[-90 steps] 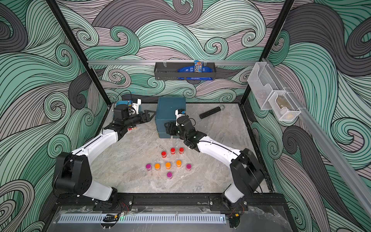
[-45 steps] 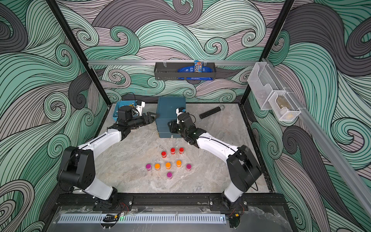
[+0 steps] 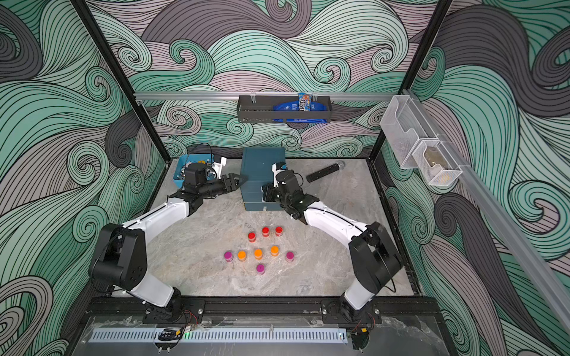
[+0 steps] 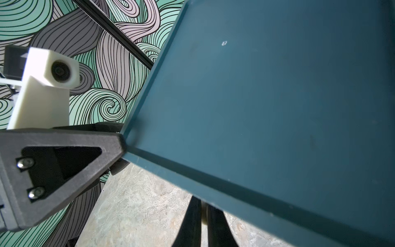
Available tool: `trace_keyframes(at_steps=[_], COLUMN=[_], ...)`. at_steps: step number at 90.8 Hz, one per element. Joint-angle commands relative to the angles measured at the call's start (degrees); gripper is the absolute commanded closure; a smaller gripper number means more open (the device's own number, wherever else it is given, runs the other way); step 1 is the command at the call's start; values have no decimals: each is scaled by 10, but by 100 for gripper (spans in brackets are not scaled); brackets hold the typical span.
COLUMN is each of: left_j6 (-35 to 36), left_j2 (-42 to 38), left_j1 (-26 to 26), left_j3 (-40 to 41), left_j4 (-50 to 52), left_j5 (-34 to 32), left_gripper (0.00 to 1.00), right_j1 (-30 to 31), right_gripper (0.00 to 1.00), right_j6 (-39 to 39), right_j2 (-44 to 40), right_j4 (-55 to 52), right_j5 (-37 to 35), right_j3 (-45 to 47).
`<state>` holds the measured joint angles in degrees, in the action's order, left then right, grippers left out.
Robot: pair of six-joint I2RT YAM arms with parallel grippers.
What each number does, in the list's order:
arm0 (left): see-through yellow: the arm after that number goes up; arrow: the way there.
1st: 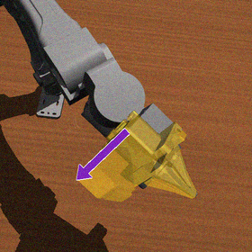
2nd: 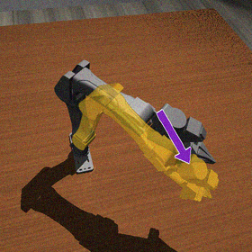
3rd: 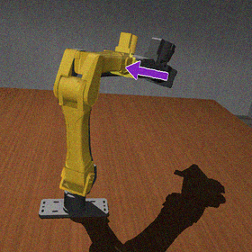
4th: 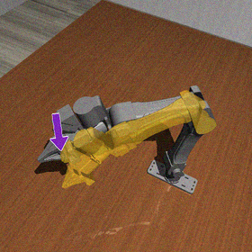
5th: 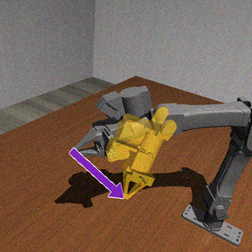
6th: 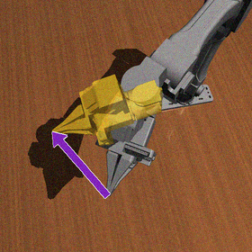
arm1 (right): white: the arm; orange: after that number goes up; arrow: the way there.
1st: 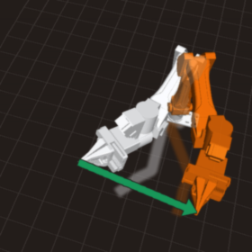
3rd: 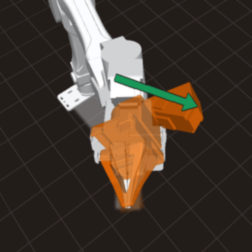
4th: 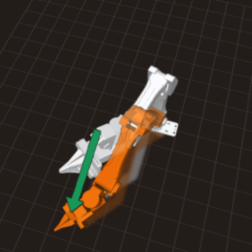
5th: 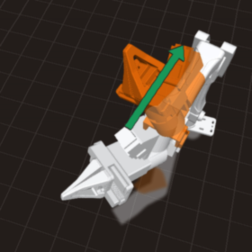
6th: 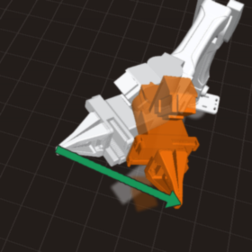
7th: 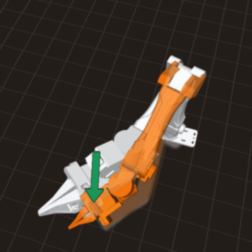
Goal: Put the paint cans in the drawer according to color
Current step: Open the drawer in the storage box.
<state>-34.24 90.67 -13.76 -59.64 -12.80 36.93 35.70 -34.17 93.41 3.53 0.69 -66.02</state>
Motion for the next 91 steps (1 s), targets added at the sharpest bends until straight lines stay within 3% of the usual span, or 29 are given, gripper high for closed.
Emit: trace_keyframes(at_steps=[1, 6, 91], left_j6=[11, 12, 43], left_j2=[9, 10, 20], left_j1=[-13, -15, -32], left_j3=[-7, -7, -26], left_j4=[-1, 0, 51], left_j5=[11, 10, -24], left_gripper=[35, 37, 39], right_j1=[1, 2, 35], right_gripper=[96, 100, 100], right_j6=[7, 8, 1], right_j2=[-19, -24, -103], right_j4=[4, 4, 1], right_j5=[14, 16, 2], right_j3=[6, 9, 93])
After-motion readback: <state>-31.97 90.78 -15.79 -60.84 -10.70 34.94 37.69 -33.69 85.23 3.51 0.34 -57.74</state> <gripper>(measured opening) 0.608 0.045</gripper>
